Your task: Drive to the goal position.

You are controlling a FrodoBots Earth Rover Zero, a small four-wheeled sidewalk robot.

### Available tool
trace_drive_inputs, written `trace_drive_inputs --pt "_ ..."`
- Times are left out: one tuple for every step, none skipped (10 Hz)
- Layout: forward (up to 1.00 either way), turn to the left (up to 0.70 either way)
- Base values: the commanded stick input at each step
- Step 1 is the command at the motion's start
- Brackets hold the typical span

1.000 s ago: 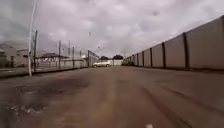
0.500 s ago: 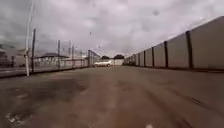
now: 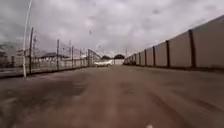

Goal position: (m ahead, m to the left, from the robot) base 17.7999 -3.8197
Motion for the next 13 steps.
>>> trace_drive_inputs --pt "0.60 -0.05" --pt "0.60 0.00" --pt "0.60 0.00" --pt "0.60 0.00" --pt "0.60 0.00" --pt "0.60 -0.11" --pt "0.60 -0.15" --pt "0.60 -0.15" --pt "0.60 -0.15" --pt "0.60 -0.13" --pt "0.60 -0.02" --pt "0.60 0.00" --pt "0.60 0.00"
